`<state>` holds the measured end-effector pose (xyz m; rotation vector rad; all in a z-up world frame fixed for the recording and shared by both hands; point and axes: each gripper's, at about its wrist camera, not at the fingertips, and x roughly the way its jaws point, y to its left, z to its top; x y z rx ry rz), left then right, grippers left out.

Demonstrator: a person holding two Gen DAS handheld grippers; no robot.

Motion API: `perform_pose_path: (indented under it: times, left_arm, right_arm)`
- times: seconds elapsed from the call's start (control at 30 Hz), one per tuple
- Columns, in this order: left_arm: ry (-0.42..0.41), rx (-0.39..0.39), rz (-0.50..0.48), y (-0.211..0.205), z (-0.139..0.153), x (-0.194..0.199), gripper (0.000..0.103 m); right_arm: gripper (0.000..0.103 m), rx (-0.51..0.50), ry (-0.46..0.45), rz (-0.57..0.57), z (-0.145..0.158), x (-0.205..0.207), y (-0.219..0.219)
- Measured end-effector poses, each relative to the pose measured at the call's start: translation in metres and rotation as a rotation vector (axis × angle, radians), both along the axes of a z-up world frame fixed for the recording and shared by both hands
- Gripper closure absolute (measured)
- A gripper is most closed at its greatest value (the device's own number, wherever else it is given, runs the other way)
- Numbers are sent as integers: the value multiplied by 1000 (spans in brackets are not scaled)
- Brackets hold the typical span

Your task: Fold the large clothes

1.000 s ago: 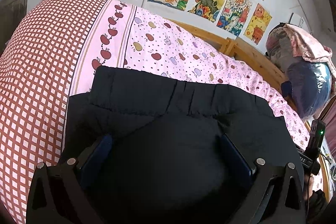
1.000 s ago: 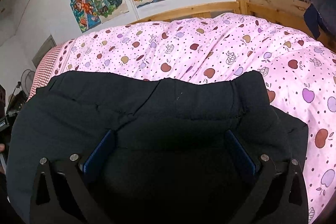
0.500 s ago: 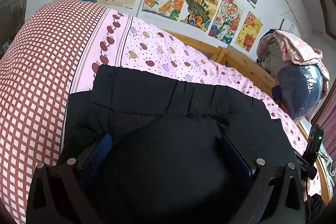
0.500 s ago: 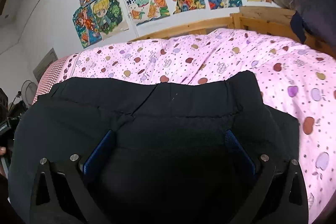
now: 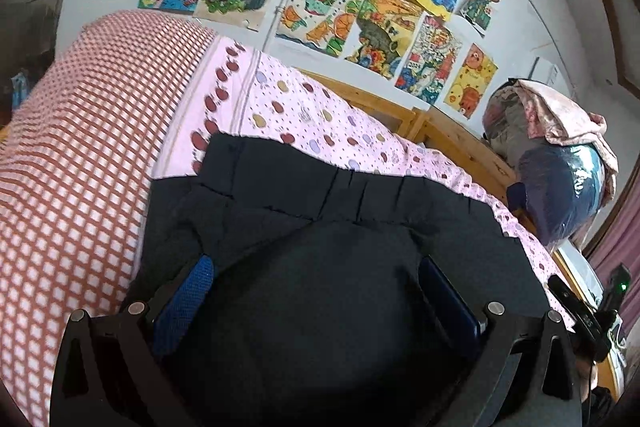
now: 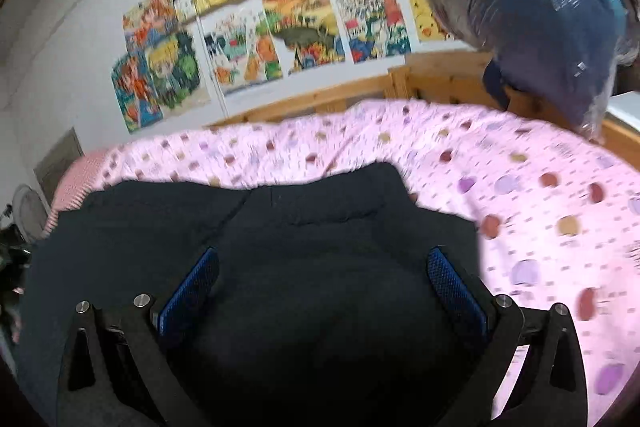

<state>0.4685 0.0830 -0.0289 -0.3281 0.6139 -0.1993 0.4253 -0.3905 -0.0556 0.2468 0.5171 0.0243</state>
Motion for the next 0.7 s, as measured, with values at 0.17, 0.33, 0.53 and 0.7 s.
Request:
perform_pose_path:
  times: [0.17,0.33,0.53,0.7]
  left_arm:
    - [-117,34,38,12,34,-35,0]
    - [-90,116,71,35,51,-51,0]
    - [56,129,69,65,41,-42,0]
    - [151,131,29,73,13,-32,0]
  right_arm:
    - [1,-44,21,-1,21,-17,-21]
    - [1,-89,62,54,29,-30,-39]
    - [1,-196,136,99,27,-31,-49]
    - [1,-138,203,87,12,-22,-57]
